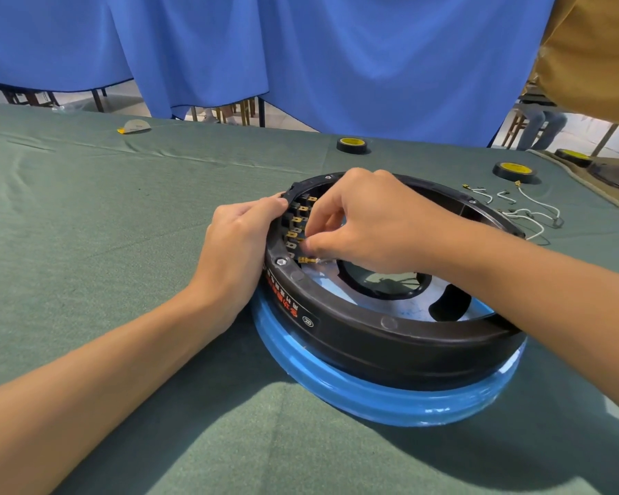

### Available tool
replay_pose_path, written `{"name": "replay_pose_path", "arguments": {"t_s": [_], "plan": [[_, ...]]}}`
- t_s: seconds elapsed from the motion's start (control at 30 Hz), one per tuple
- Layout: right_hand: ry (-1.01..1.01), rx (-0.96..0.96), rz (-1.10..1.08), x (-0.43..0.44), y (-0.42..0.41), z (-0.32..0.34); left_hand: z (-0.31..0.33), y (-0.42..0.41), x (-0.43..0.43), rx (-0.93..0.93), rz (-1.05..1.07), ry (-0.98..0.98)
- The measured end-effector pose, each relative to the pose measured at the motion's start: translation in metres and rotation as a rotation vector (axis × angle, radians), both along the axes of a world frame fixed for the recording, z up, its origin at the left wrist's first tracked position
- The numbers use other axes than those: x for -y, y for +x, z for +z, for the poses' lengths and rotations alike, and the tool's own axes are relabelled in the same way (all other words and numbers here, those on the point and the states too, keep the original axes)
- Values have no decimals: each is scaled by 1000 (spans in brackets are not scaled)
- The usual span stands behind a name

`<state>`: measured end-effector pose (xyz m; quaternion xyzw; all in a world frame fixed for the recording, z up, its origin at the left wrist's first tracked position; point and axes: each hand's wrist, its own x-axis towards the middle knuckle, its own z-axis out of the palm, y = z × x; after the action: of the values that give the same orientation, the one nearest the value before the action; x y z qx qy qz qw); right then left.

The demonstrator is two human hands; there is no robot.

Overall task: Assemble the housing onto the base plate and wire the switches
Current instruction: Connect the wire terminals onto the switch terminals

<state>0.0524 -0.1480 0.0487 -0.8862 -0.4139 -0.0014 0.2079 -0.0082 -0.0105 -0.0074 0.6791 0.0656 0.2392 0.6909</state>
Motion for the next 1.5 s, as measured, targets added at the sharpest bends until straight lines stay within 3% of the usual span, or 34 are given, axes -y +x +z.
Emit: {"name": "replay_pose_path", "arguments": {"t_s": [0.6,1.13,1.33,1.5], "plan": [[10,40,8,-1,-3,-1,1,-1,3,51,-81,-11],[24,62,11,-4,-5,-1,-1,1,-2,-14,-13,79],[27,-61,24,1,-2,3,1,1,-2,-41,-1,61],[16,26,19,-4,-3,-1,1,1,-2,-55,12,51]]}}
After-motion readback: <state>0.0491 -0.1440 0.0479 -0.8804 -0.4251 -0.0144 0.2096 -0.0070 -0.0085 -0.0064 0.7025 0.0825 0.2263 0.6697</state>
